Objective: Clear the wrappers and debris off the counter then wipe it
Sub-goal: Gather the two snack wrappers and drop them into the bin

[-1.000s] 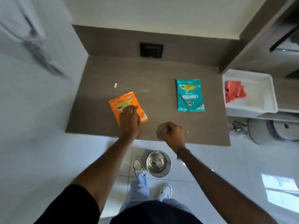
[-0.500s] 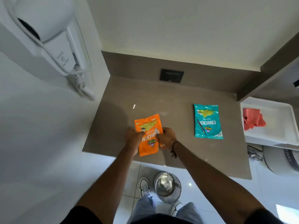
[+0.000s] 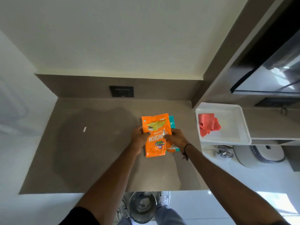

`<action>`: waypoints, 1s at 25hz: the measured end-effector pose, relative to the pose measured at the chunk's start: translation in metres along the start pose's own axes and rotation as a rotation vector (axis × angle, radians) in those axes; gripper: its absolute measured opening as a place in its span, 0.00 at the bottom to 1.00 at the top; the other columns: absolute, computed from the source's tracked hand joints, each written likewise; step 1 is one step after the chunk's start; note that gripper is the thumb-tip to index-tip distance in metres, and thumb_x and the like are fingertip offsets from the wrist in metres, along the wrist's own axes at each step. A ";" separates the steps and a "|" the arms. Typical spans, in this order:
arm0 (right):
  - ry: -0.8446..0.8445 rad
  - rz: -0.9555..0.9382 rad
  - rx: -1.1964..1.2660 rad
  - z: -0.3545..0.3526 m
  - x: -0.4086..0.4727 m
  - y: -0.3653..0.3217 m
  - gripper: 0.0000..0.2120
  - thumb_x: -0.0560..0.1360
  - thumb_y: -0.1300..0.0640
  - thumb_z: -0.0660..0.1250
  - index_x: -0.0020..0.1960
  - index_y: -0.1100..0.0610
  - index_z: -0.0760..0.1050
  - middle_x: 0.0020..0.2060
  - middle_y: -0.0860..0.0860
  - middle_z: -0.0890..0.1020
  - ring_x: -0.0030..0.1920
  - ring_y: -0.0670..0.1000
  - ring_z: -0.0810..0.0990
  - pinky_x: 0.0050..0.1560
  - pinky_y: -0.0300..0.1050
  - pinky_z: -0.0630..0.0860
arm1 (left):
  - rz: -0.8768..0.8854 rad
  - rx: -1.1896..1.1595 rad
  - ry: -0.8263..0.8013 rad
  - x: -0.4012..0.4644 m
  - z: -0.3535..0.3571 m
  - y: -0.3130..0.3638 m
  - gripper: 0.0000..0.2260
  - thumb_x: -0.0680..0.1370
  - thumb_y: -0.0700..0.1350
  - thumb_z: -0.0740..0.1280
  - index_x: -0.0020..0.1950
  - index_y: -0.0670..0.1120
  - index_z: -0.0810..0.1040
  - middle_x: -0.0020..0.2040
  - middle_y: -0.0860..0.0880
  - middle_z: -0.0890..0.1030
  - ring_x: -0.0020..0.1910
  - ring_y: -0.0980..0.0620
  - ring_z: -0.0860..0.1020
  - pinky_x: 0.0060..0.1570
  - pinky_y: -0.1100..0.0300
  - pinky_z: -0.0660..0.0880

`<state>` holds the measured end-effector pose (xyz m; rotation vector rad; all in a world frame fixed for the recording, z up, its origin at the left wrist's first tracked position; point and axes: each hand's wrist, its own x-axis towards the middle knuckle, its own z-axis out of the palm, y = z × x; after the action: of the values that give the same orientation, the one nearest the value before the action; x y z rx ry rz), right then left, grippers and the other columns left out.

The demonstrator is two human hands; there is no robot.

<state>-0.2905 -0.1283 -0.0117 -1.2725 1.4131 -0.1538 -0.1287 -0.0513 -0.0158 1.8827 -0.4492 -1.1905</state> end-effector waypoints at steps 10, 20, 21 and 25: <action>0.144 -0.101 -0.377 -0.045 0.057 0.011 0.14 0.75 0.53 0.67 0.57 0.59 0.82 0.54 0.58 0.86 0.56 0.60 0.83 0.56 0.49 0.79 | 0.101 0.463 0.265 0.021 0.072 -0.001 0.14 0.74 0.40 0.74 0.58 0.40 0.83 0.59 0.39 0.86 0.59 0.39 0.83 0.61 0.46 0.80; -0.434 0.134 0.183 -0.071 0.049 -0.016 0.06 0.78 0.52 0.69 0.46 0.55 0.79 0.38 0.57 0.81 0.38 0.55 0.81 0.40 0.42 0.78 | -0.191 -0.070 -0.257 -0.007 0.028 0.016 0.18 0.79 0.30 0.66 0.68 0.38 0.77 0.65 0.34 0.82 0.66 0.32 0.80 0.65 0.41 0.78; -0.472 0.118 0.169 -0.074 0.047 -0.027 0.06 0.76 0.50 0.71 0.48 0.52 0.80 0.43 0.57 0.82 0.43 0.55 0.82 0.44 0.44 0.79 | -0.207 -0.058 -0.286 -0.011 0.014 0.017 0.19 0.79 0.30 0.66 0.70 0.38 0.76 0.66 0.34 0.82 0.66 0.32 0.81 0.63 0.42 0.79; -0.614 0.006 -0.282 -0.059 0.024 -0.066 0.12 0.76 0.53 0.73 0.59 0.50 0.80 0.58 0.55 0.84 0.58 0.56 0.84 0.57 0.53 0.83 | -0.246 0.026 -0.363 -0.035 -0.029 0.023 0.21 0.78 0.30 0.68 0.71 0.40 0.75 0.67 0.35 0.82 0.65 0.35 0.82 0.57 0.48 0.82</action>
<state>-0.2916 -0.2050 0.0393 -1.3871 0.9222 0.4242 -0.1176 -0.0278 0.0281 1.7833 -0.4360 -1.7109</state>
